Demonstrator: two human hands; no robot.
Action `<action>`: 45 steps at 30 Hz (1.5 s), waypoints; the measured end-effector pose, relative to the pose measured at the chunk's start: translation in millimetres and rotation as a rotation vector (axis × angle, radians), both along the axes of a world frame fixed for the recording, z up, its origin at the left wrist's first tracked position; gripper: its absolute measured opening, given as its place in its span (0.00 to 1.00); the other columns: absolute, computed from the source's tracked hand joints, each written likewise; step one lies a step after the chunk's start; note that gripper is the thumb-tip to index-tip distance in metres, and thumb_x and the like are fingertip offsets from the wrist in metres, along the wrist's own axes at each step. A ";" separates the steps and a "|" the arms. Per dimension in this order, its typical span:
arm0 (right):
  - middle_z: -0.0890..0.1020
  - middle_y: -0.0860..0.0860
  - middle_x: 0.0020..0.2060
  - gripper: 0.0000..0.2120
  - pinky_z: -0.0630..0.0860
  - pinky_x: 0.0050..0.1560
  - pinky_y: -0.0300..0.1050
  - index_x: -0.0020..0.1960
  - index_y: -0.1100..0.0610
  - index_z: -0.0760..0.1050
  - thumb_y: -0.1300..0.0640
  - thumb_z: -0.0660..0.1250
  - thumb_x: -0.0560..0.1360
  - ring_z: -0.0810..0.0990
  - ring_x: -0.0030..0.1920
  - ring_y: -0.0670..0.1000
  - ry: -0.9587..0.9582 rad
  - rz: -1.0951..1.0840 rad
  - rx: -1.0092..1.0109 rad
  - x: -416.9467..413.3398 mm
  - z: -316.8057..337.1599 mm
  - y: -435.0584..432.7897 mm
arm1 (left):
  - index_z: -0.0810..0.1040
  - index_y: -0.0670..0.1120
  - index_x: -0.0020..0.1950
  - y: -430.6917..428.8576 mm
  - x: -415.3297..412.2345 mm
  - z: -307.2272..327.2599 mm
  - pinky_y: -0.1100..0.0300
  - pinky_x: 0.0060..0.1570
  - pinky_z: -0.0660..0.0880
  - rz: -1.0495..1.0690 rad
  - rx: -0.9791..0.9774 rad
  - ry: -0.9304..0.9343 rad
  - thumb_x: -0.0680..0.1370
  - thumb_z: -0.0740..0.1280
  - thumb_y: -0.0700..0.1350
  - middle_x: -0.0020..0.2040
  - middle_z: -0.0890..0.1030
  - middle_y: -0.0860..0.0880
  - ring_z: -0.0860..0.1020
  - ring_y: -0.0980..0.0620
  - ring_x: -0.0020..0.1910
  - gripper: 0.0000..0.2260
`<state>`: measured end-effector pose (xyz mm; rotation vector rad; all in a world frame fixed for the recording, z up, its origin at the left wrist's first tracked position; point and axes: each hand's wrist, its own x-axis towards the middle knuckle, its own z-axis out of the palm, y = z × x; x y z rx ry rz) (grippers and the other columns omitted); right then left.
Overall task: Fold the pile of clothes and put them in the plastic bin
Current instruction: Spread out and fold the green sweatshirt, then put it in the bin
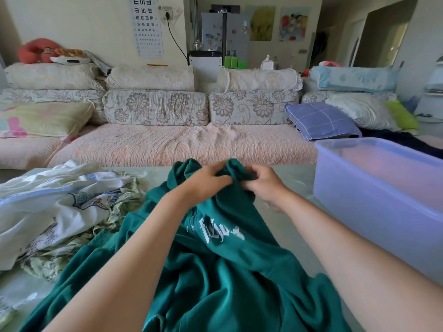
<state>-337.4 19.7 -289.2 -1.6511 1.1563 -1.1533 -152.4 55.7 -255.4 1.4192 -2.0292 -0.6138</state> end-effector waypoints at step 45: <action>0.67 0.58 0.72 0.29 0.65 0.68 0.57 0.75 0.52 0.64 0.56 0.64 0.75 0.67 0.70 0.60 1.790 -0.355 0.105 -71.5 15.4 49.7 | 0.67 0.55 0.71 33.9 -24.1 -34.7 0.46 0.66 0.66 0.165 0.043 -0.471 0.77 0.64 0.55 0.68 0.66 0.47 0.63 0.43 0.69 0.22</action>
